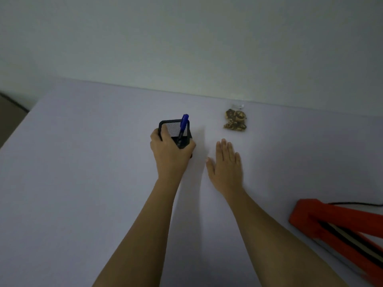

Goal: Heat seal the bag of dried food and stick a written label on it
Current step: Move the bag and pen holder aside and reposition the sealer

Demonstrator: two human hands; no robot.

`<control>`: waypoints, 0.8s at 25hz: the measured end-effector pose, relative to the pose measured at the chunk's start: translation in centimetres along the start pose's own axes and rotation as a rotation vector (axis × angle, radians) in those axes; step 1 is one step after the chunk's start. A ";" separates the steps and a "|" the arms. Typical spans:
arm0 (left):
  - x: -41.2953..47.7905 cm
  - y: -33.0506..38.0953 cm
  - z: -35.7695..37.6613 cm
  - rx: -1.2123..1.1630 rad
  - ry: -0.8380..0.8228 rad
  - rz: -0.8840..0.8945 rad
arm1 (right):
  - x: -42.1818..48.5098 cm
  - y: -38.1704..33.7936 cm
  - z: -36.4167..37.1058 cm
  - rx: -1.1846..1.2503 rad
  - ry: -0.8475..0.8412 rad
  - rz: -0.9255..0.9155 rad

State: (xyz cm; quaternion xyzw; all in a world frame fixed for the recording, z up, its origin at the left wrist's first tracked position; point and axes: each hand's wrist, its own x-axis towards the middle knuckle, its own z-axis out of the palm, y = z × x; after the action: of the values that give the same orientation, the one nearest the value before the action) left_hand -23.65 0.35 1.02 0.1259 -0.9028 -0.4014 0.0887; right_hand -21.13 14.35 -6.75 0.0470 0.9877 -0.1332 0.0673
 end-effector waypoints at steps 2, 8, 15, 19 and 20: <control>3.1 1.5 2.8 -0.005 -0.049 0.051 | 1.3 0.8 -0.2 0.008 -0.005 0.030; 9.8 4.6 8.9 0.034 -0.140 0.180 | 2.0 1.8 0.8 0.028 -0.039 0.048; 13.4 5.6 11.4 0.126 -0.178 0.240 | 2.1 1.9 1.0 0.016 -0.019 0.054; 13.6 6.1 11.3 0.156 -0.222 0.226 | 2.1 1.7 0.9 0.010 -0.017 0.054; 13.7 6.3 11.0 0.163 -0.248 0.217 | 2.1 1.6 1.0 0.005 -0.019 0.054</control>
State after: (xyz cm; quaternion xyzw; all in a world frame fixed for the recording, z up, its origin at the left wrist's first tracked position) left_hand -40.53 8.08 -0.72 -0.0158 -0.9447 -0.3274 0.0091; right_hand -22.93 15.83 -8.42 0.0723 0.9851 -0.1342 0.0801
